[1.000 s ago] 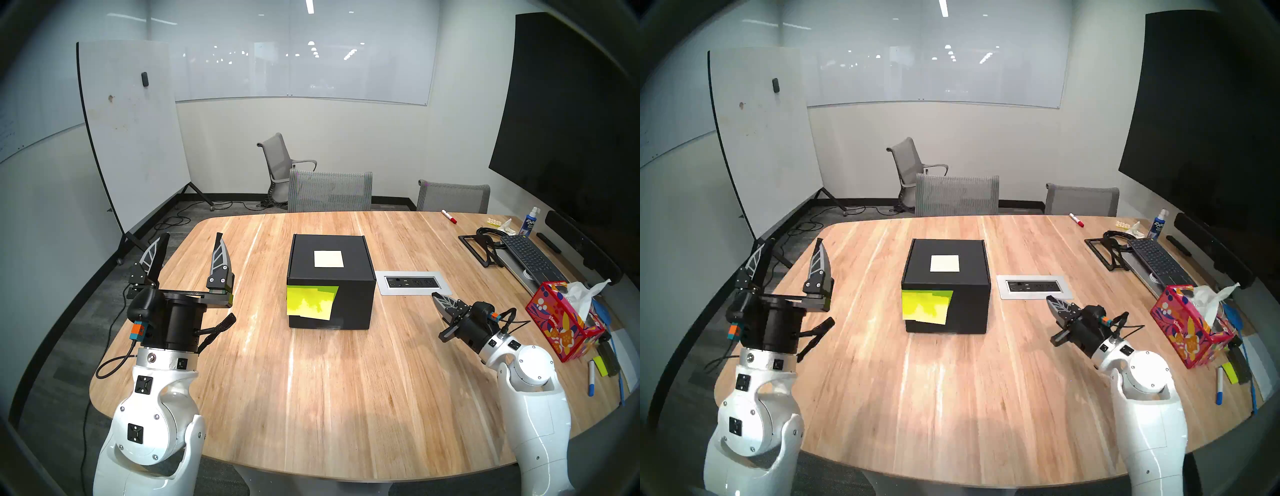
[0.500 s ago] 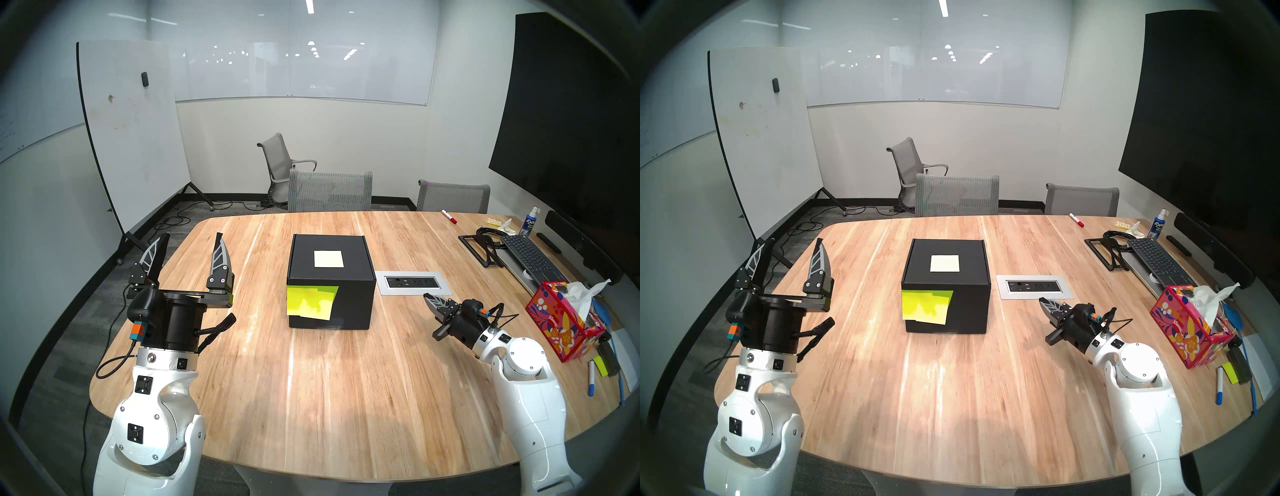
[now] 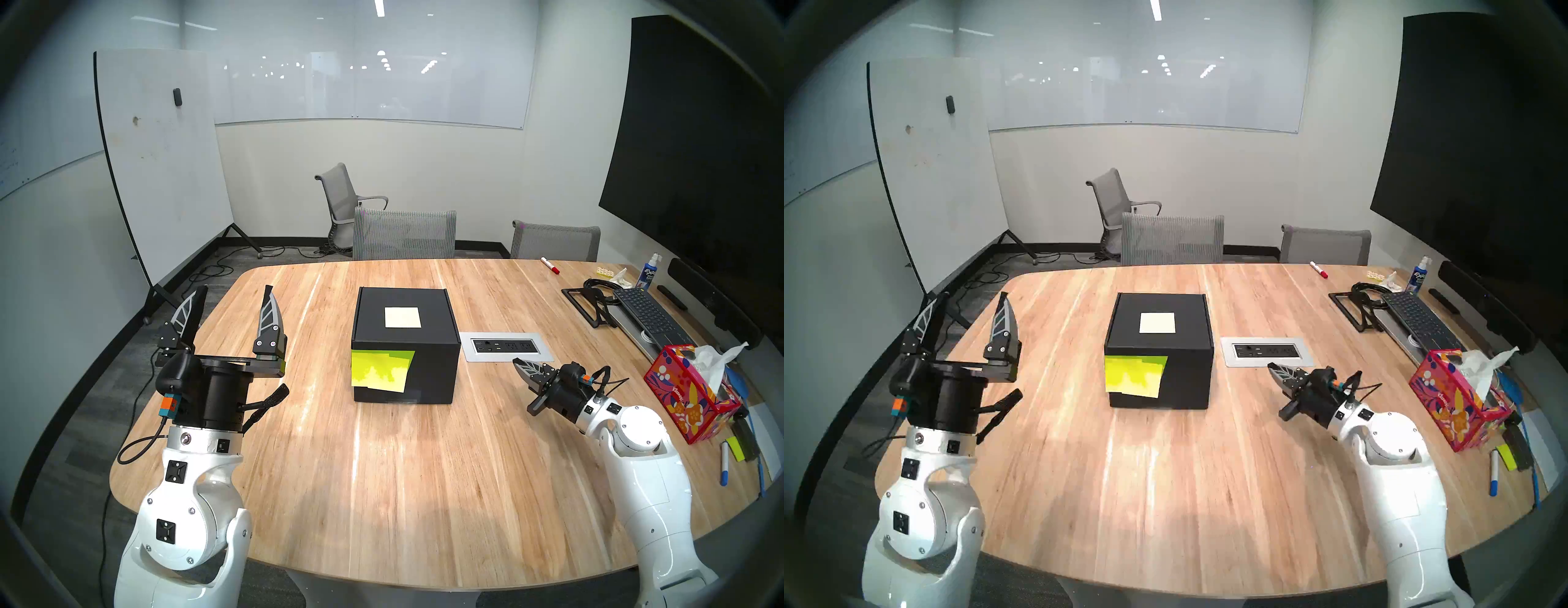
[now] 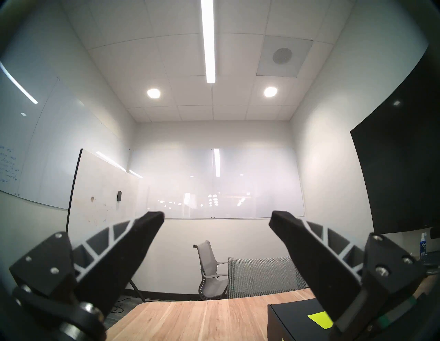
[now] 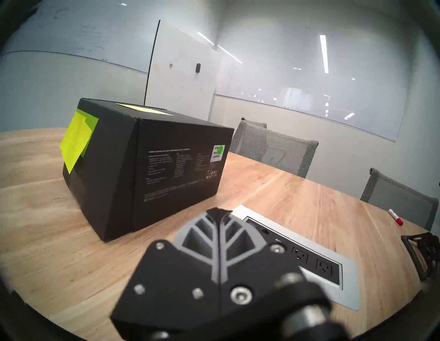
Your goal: Open the box and place the mouse inside
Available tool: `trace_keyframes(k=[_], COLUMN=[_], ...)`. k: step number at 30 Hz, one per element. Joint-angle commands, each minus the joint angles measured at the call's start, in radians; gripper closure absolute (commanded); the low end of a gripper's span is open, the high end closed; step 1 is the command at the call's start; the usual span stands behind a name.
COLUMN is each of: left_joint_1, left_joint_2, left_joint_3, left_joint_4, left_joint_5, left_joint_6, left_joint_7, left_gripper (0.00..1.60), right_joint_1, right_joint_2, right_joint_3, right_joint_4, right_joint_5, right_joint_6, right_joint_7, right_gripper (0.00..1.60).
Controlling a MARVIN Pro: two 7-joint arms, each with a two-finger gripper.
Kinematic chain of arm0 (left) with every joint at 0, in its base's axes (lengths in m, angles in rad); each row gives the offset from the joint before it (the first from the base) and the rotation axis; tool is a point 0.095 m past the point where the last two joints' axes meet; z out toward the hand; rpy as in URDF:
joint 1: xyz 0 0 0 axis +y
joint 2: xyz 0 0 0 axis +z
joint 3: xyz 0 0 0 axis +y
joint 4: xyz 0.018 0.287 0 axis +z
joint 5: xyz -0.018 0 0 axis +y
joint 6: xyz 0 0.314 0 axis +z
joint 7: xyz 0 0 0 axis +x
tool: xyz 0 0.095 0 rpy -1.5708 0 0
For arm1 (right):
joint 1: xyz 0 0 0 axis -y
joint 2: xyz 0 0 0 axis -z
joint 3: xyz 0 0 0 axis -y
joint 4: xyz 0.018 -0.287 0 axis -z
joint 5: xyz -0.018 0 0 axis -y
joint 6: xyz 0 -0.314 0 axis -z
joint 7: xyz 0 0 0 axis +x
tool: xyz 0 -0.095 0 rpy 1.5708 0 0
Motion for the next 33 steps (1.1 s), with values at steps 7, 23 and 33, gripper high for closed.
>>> trace_keyframes(k=[7, 23, 33], left_joint_1=[-0.002, -0.002, 0.002], left_joint_2=[0.001, 0.001, 0.011], left_joint_3=[0.0, 0.0, -0.004], left_joint_4=[-0.017, -0.017, -0.016], left_joint_5=[-0.002, -0.002, -0.045], left_joint_6=[-0.003, -0.003, -0.008], left_joint_7=[-0.001, -0.001, -0.017], left_gripper=[0.0, 0.0, 0.0], right_joint_1=[0.028, 0.042, 0.039], right_joint_2=[0.012, 0.01, 0.008], right_joint_3=[0.016, -0.005, -0.004], right_joint_4=[-0.007, 0.021, 0.016], right_joint_5=[0.016, 0.001, -0.007], right_joint_6=[-0.03, -0.057, -0.062], right_joint_7=[0.031, 0.068, 0.06], right_gripper=[1.6, 1.6, 1.6])
